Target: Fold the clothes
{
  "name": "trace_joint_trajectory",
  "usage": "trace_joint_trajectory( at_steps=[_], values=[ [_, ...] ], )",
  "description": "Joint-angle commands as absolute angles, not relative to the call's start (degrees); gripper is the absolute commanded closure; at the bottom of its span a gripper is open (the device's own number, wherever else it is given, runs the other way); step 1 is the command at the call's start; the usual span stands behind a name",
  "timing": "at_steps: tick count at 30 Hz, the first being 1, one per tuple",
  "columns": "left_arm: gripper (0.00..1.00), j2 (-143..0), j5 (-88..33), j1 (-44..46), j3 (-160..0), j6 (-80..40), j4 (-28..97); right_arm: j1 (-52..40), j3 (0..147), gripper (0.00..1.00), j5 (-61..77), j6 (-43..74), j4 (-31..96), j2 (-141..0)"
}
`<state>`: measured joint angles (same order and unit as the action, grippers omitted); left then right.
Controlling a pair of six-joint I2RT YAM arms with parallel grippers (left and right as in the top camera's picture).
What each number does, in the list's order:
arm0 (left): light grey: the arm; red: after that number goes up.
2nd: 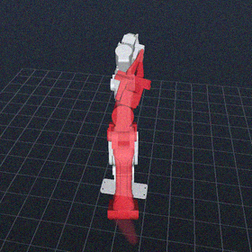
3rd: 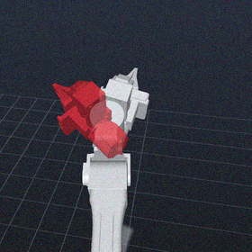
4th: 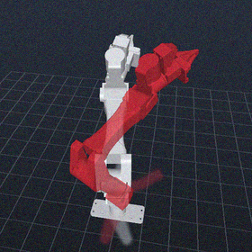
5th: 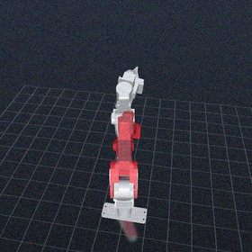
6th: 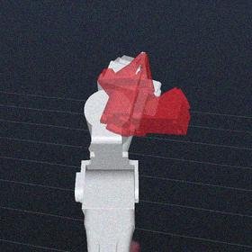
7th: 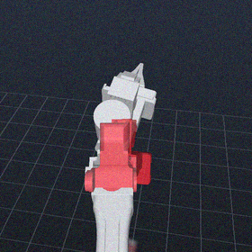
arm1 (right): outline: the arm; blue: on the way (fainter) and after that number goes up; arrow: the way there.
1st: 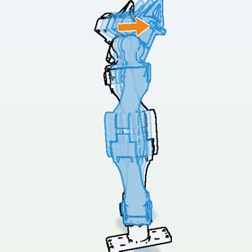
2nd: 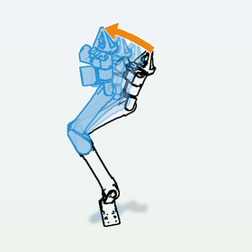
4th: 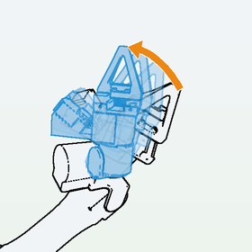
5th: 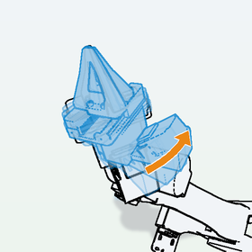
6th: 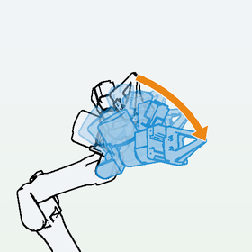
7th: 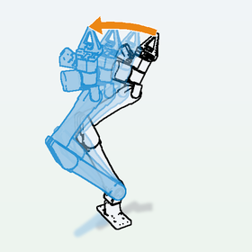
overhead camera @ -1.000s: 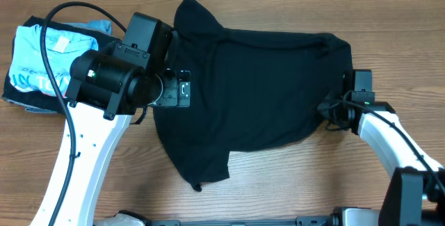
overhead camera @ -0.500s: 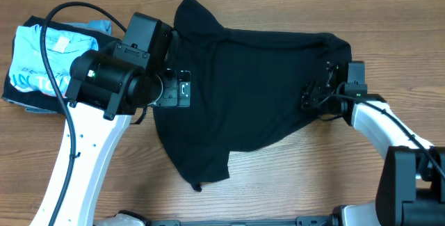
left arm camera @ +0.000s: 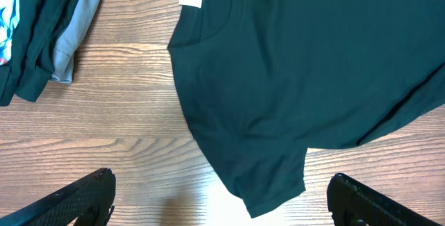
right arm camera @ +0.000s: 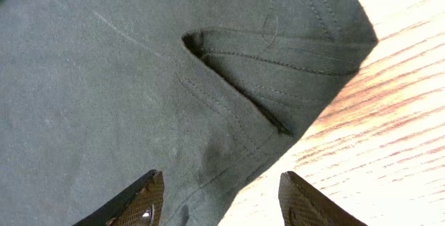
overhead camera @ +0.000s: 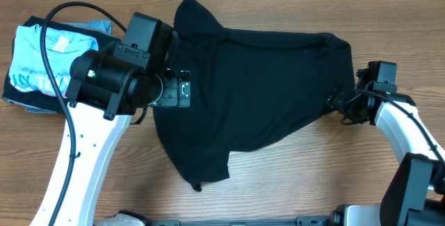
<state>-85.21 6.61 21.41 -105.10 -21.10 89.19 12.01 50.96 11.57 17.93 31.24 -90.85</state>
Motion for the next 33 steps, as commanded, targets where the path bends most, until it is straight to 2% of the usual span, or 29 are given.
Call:
trace_joint_trajectory(
  at_steps=[1, 12, 13, 17, 18, 29, 33],
  values=[
    [0.0, -85.49, 6.37, 21.78, -105.23, -21.89, 89.27, 12.23, 50.61, 0.43, 11.22, 18.02, 29.65, -92.75],
    [0.0, -85.49, 6.37, 21.78, -105.23, -21.89, 89.27, 12.23, 50.61, 0.43, 9.26, 18.17, 26.0, -99.22],
    [0.0, -85.49, 6.37, 21.78, -105.23, -21.89, 89.27, 12.23, 50.63, 0.46, 9.28, 18.17, 25.76, -99.22],
    [0.0, -85.49, 6.37, 21.78, -105.23, -21.89, 89.27, 12.88, 50.92, 0.81, 9.1, 18.0, 25.91, -99.02],
    [0.0, -85.49, 6.37, 21.78, -105.23, -21.89, 89.27, 13.19, 51.22, 0.84, 9.08, 18.0, 26.57, -99.0],
    [0.0, -85.49, 6.37, 21.78, -105.23, -21.89, 89.27, 16.27, 62.96, 0.84, 9.02, 17.98, 46.09, -94.8],
    [0.0, -85.49, 6.37, 21.78, -105.23, -21.89, 89.27, 17.43, 63.24, 0.78, 8.36, 18.0, 51.16, -94.8]
  ],
)
